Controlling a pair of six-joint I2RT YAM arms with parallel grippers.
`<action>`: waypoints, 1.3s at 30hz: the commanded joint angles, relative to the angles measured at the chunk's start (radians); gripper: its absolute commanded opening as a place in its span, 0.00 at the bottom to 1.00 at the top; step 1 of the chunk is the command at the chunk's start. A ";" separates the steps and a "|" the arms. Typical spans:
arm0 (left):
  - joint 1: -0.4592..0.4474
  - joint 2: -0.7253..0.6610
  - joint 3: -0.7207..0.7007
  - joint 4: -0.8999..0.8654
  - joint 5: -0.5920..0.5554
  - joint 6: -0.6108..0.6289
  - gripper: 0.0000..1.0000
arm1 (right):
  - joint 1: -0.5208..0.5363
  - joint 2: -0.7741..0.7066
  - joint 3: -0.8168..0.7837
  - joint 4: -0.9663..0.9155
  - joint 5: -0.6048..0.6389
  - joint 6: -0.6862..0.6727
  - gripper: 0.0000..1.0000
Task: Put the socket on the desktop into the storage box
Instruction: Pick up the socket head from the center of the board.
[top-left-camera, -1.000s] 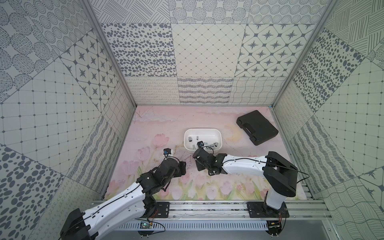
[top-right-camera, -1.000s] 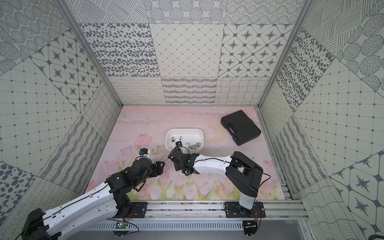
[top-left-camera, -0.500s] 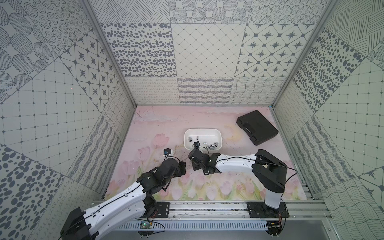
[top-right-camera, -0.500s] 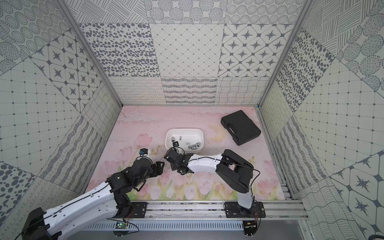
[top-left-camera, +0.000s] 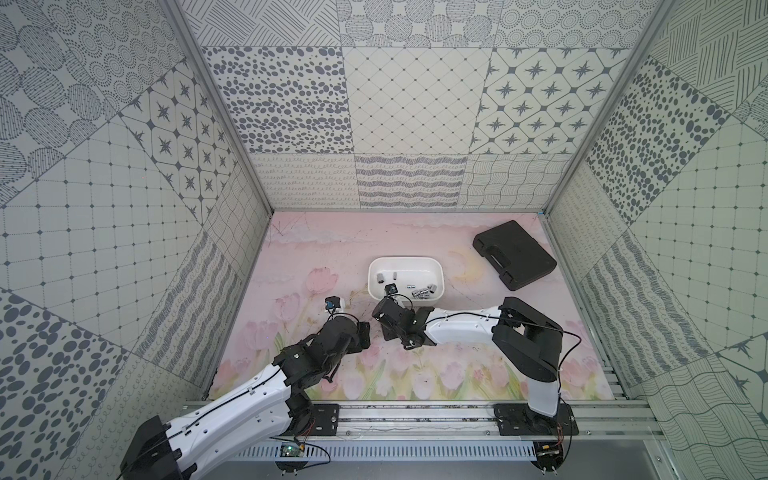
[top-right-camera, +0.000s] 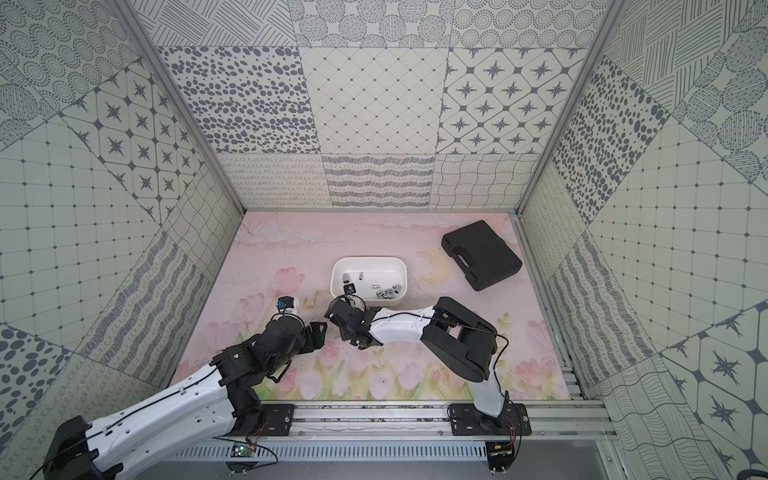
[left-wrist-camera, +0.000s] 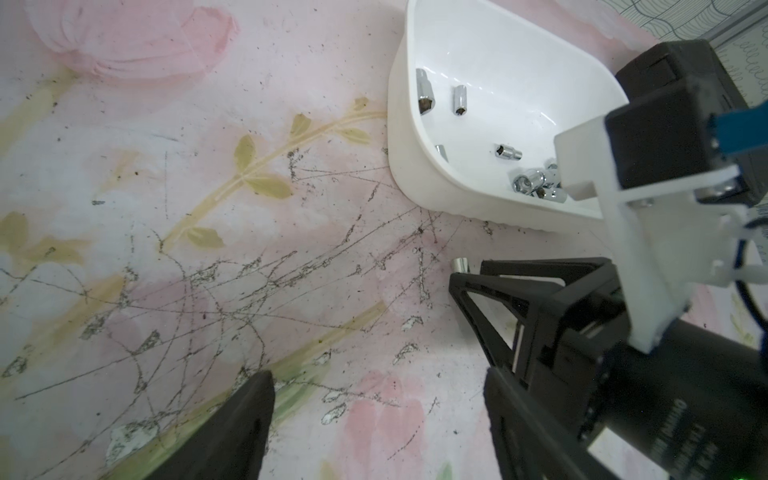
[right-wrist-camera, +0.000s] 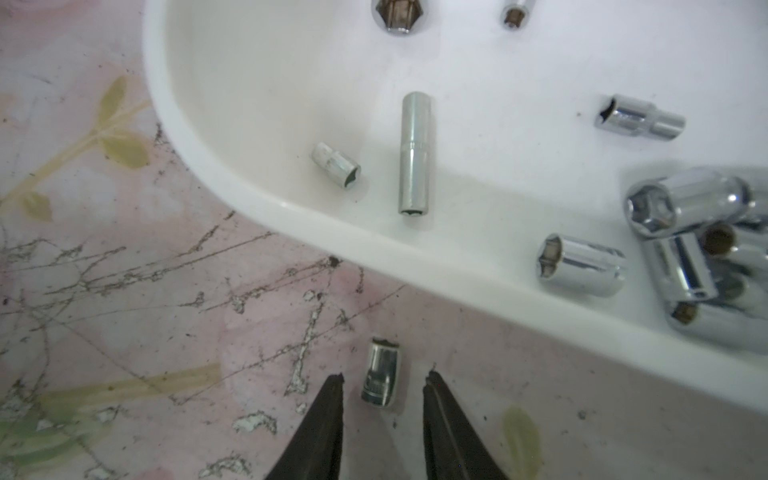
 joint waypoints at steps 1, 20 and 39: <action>-0.001 -0.001 0.005 0.005 -0.028 -0.010 0.84 | 0.003 0.029 0.026 0.025 0.004 0.016 0.35; -0.002 -0.002 0.006 0.003 -0.037 -0.009 0.84 | 0.003 0.050 0.037 0.016 0.008 0.021 0.15; 0.000 -0.005 0.005 0.006 -0.024 -0.014 0.84 | 0.152 -0.430 -0.171 -0.013 0.143 -0.043 0.14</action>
